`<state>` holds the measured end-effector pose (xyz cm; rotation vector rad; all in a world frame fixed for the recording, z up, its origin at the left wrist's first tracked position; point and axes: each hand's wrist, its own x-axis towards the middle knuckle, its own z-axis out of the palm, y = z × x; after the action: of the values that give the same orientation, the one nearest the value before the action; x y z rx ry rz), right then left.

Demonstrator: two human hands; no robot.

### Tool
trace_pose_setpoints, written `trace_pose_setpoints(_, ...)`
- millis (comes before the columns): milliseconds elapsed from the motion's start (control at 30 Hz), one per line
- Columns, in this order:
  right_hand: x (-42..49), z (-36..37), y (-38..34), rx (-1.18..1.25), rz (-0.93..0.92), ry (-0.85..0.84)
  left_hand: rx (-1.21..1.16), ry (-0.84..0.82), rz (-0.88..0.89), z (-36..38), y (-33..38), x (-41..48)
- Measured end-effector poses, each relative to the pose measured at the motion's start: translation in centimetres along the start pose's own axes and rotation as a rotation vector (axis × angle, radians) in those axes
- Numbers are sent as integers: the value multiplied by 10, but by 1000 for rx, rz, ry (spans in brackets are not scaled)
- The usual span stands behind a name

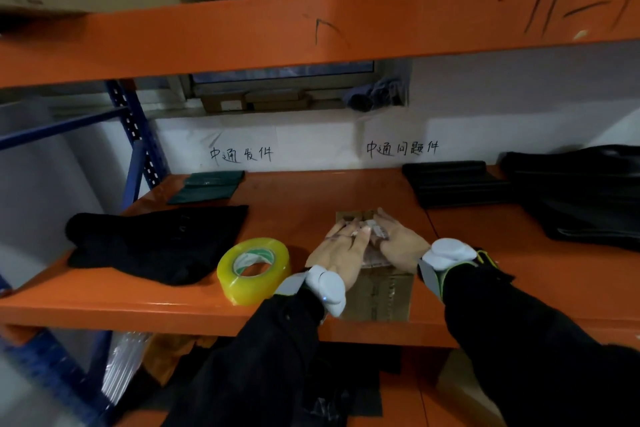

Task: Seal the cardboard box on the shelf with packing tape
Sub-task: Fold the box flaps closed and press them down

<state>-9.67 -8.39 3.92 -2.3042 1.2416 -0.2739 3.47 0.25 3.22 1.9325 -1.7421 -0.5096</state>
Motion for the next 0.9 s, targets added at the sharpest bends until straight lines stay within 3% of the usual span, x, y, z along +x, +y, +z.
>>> trace_pose_setpoints(100,-2,0,-5,-65,0,-15,-6,-4,-1,-5,0,-5)
trace_pose_setpoints(200,-7,-4,-9,-115,-22,9,-84,92,31,-7,4,-11)
trace_pose_setpoints(467,-19,-14,-14,-93,-103,147,60,116,165,-18,2,-13)
trace_pose_setpoints(733,-28,-16,-22,-12,-124,218,29,140,144,-26,0,-15)
trace_pose_setpoints(900,-36,-12,-21,-32,-83,166,23,81,122,-16,0,-17)
